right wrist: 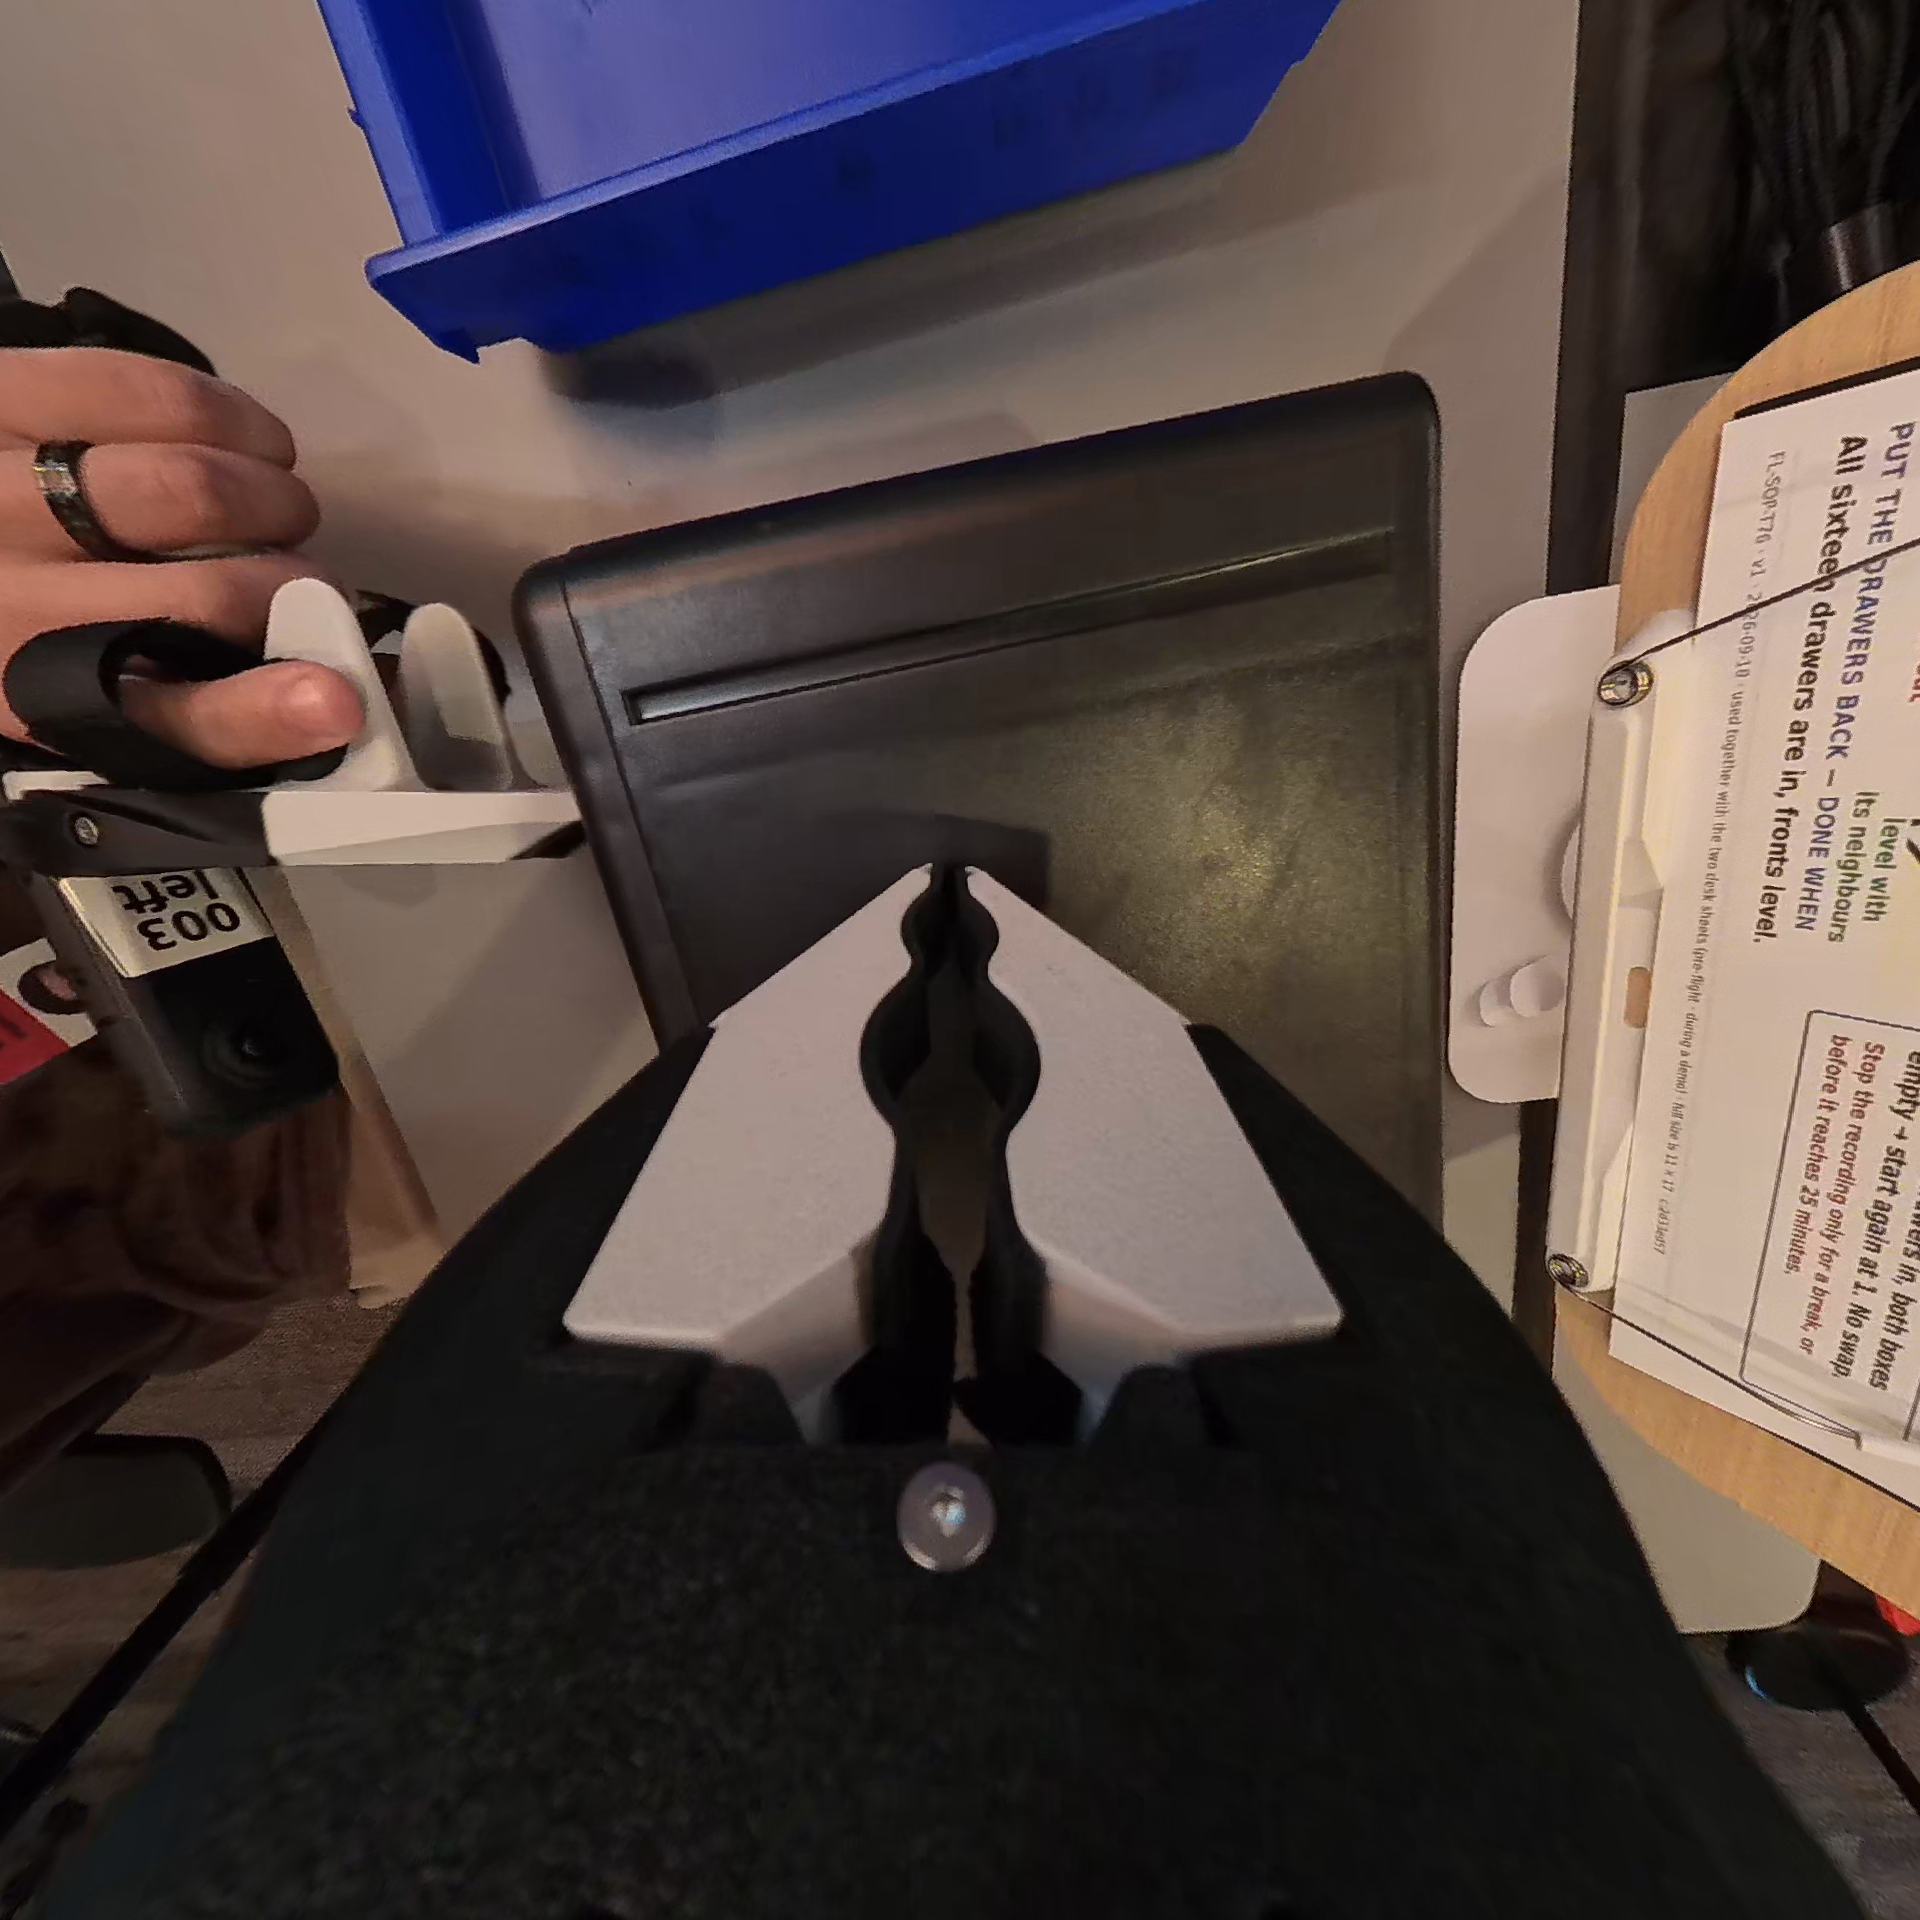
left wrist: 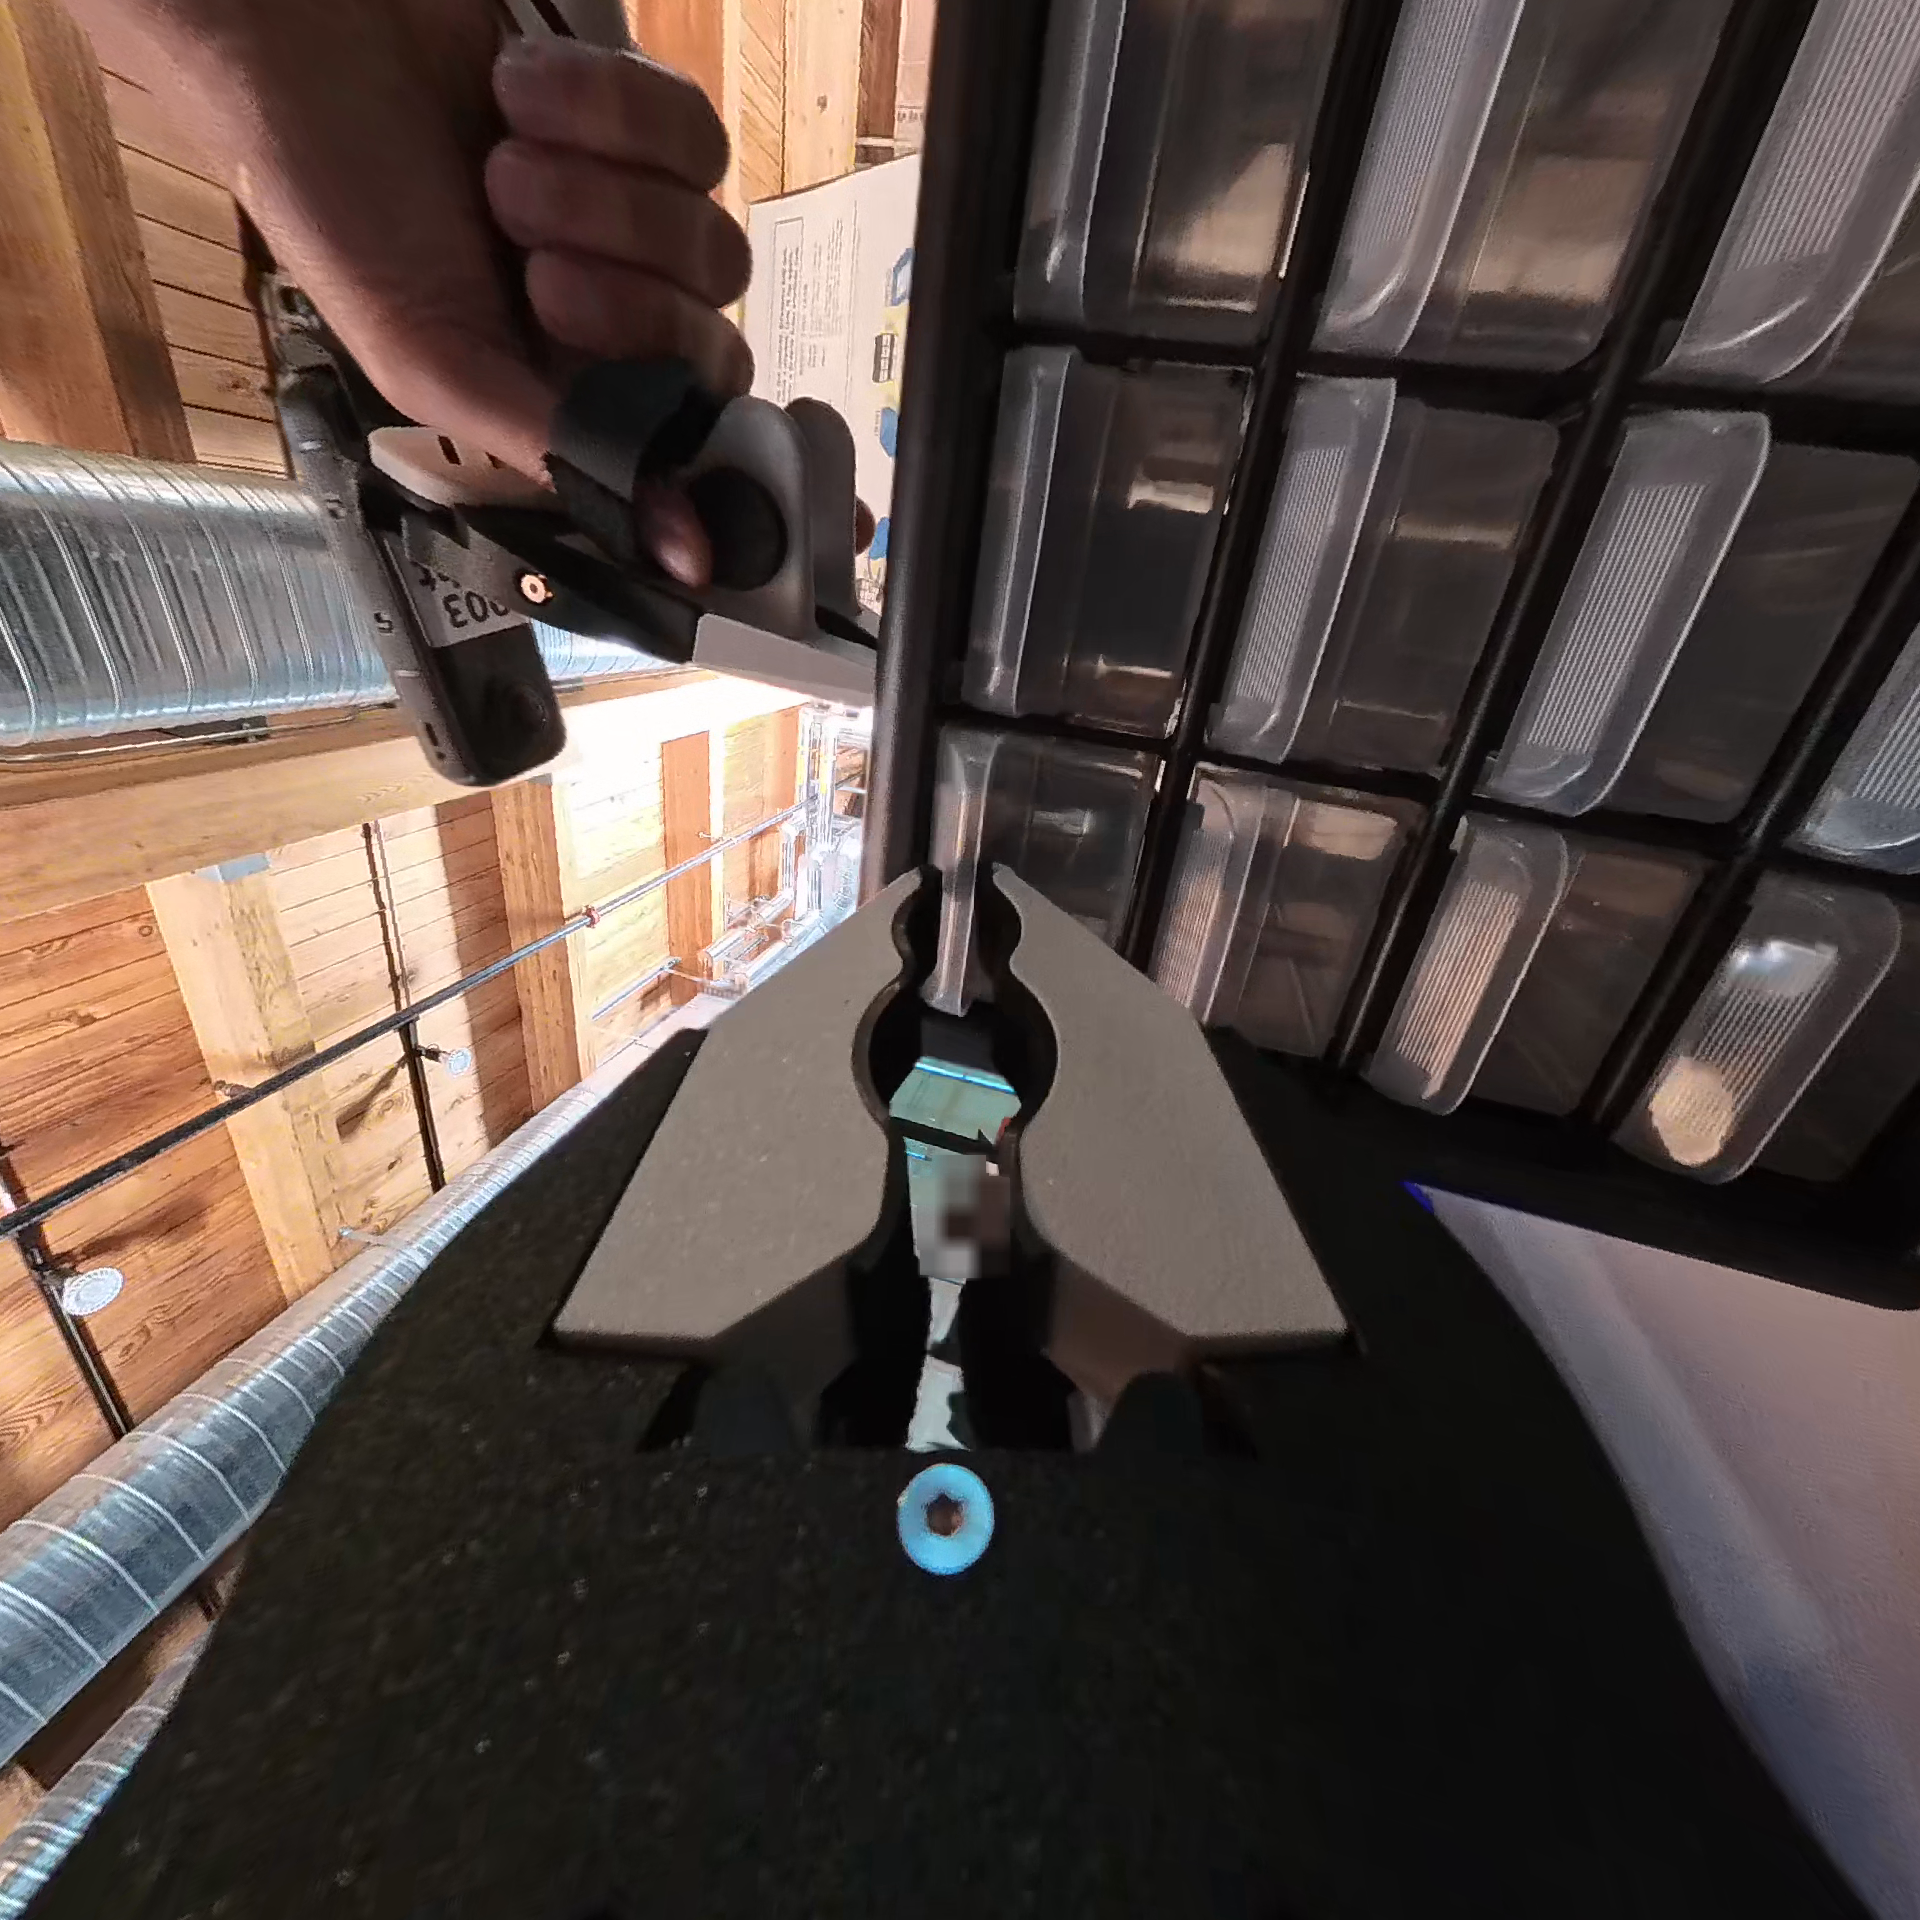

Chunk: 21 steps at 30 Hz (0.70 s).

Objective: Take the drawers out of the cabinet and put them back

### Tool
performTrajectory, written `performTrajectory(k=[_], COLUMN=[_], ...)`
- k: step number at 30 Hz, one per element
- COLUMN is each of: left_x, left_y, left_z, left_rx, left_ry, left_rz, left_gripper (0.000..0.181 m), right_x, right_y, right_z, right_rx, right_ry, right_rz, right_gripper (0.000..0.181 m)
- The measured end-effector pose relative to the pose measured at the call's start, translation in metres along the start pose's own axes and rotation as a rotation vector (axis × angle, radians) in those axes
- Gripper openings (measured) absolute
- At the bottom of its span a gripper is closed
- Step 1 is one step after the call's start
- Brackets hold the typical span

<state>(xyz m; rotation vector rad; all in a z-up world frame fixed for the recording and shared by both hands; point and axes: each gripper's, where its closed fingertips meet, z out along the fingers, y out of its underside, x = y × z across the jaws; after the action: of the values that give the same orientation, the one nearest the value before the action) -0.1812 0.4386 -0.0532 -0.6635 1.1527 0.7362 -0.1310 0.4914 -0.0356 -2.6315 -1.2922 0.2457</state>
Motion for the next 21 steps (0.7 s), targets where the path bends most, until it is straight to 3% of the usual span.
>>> performTrajectory(k=[13,21], left_x=[-0.006,-0.011], left_y=[-0.003,-0.01], left_z=[-0.027,-0.043], left_rx=[-0.06,-0.039], left_ry=[0.024,0.001], left_rz=[-0.155,-0.116], left_gripper=[0.006,0.005], right_x=[0.0,0.0], right_y=[0.0,0.0], right_z=[0.0,0.0], right_rx=[0.014,0.011], right_ry=[0.018,0.027], right_rz=[-0.004,-0.001], right_gripper=[0.0,0.0])
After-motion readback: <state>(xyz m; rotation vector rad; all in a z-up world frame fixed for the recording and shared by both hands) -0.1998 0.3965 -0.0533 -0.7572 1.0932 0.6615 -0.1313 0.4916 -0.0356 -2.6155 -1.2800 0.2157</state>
